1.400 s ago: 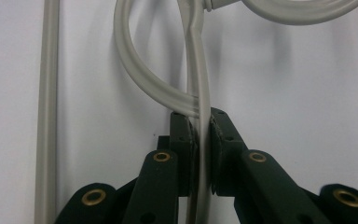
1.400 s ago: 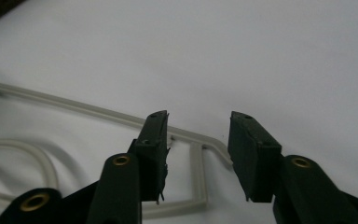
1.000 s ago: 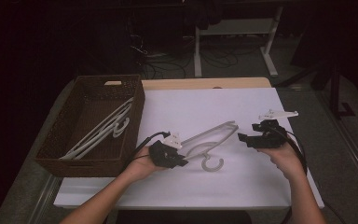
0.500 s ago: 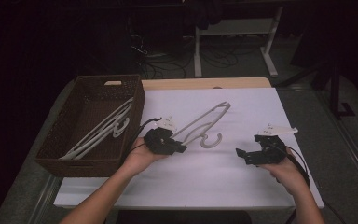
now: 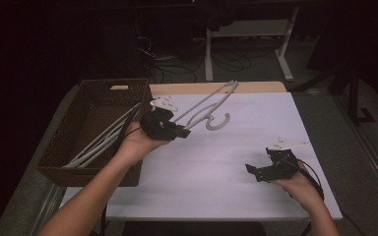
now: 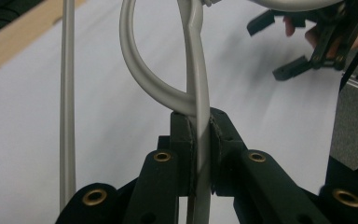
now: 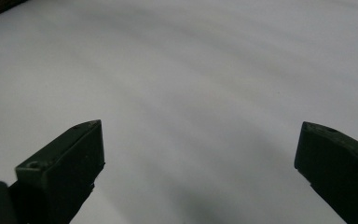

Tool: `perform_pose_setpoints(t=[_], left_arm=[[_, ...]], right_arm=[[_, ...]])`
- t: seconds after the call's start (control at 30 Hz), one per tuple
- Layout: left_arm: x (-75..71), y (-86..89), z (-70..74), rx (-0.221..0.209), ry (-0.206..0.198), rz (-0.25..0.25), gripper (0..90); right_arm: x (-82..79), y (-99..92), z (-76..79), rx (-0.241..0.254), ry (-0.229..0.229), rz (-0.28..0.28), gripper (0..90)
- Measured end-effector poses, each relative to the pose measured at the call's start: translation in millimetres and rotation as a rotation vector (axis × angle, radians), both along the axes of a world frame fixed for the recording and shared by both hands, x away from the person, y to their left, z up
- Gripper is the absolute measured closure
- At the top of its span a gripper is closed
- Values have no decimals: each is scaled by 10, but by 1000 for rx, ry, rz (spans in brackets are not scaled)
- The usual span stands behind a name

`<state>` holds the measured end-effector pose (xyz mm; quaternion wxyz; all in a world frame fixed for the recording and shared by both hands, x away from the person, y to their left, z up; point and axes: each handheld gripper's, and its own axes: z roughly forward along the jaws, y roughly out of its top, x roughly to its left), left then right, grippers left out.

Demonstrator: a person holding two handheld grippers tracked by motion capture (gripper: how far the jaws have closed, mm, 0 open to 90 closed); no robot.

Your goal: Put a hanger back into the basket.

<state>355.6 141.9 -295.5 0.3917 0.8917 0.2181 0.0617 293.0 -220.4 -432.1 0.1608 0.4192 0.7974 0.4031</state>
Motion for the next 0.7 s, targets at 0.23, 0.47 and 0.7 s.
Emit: perform_pose_setpoints(t=[0.23,0.47,0.7], left_arm=[[42,337,344,-1,-55,29,822],[63,838,458,8,-87,86,822],[69,1405,430,21,-95,163,823]], right_arm=[[3,-29,3,7,-1,-9,12],[13,-42,-4,9,-3,-16,13],[17,-43,-4,14,-3,-18,12]])
